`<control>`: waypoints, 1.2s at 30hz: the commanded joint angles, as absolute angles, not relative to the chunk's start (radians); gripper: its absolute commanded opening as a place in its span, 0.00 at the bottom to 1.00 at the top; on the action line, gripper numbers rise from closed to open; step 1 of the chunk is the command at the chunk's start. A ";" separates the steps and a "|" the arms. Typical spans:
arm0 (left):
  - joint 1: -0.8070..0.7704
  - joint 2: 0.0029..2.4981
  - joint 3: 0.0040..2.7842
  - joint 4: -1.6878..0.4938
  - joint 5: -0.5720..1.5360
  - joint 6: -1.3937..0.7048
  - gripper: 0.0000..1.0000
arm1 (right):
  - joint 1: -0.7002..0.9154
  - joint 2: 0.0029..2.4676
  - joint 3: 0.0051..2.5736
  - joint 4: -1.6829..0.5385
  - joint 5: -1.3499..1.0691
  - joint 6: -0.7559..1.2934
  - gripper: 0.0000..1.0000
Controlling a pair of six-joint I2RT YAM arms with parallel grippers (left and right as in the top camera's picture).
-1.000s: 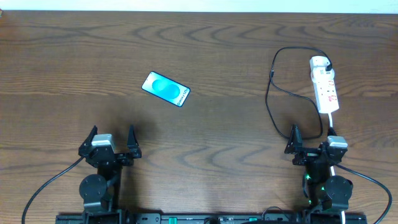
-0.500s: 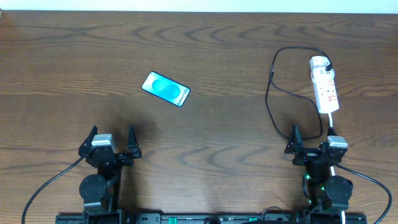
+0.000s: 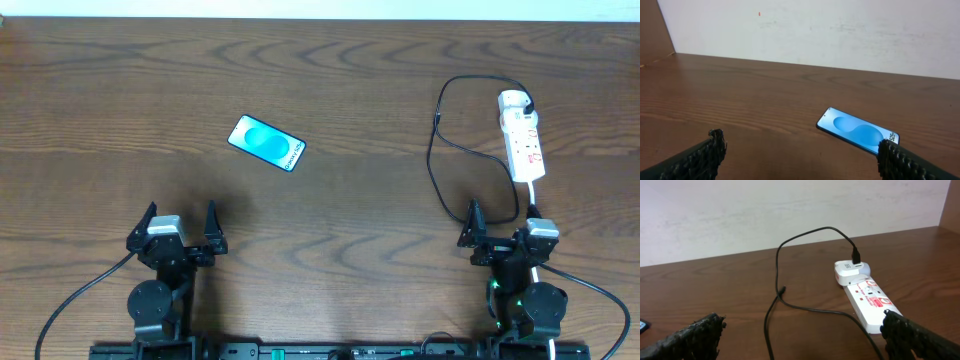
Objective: Plug charger to phone and switch on socket
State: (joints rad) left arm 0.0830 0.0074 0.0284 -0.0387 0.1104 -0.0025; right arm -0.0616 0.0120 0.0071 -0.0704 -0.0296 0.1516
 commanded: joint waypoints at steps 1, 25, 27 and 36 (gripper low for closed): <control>0.079 0.004 0.004 -0.058 0.145 0.007 0.98 | -0.060 0.007 0.006 -0.075 -0.026 0.148 0.99; 0.079 0.004 0.004 0.055 0.132 0.007 0.99 | -0.060 0.007 0.006 -0.075 -0.026 0.148 0.99; 0.079 0.004 0.004 0.118 0.163 0.006 0.99 | -0.060 0.007 0.006 -0.075 -0.026 0.148 0.99; 0.079 0.004 0.004 0.274 0.235 0.006 0.98 | -0.060 0.007 0.006 -0.075 -0.025 0.148 0.99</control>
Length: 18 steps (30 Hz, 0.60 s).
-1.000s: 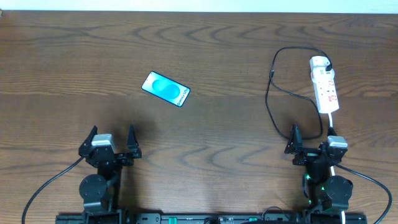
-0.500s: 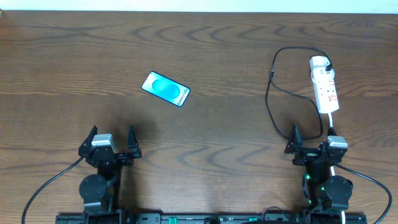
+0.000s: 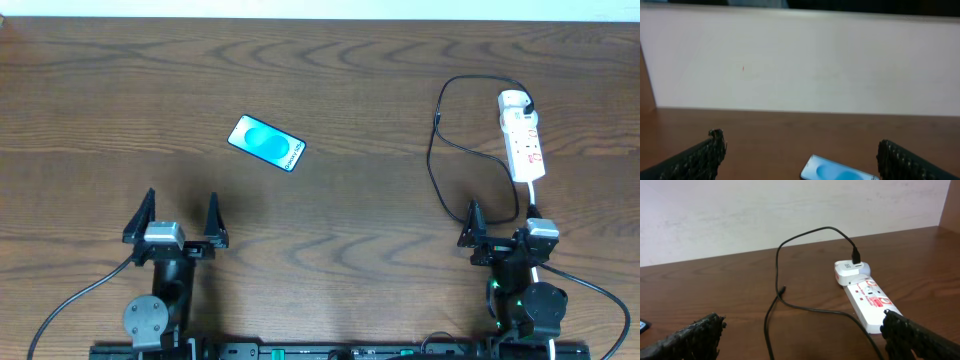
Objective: Plug charger to phone and switch on socket
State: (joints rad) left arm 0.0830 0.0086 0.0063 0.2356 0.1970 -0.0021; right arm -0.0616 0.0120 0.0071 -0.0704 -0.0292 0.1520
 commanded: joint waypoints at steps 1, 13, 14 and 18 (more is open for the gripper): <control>0.079 0.004 0.006 0.290 0.250 0.002 0.98 | -0.060 0.007 0.006 -0.075 -0.025 0.148 0.99; 0.079 0.243 0.275 0.102 0.281 -0.111 0.99 | -0.060 0.007 0.006 -0.075 -0.026 0.148 0.99; 0.079 0.282 0.311 0.077 0.282 -0.111 0.99 | -0.060 0.007 0.006 -0.075 -0.025 0.148 0.99; 0.079 0.467 0.505 -0.081 0.281 -0.111 0.98 | -0.060 0.007 0.006 -0.075 -0.026 0.148 0.99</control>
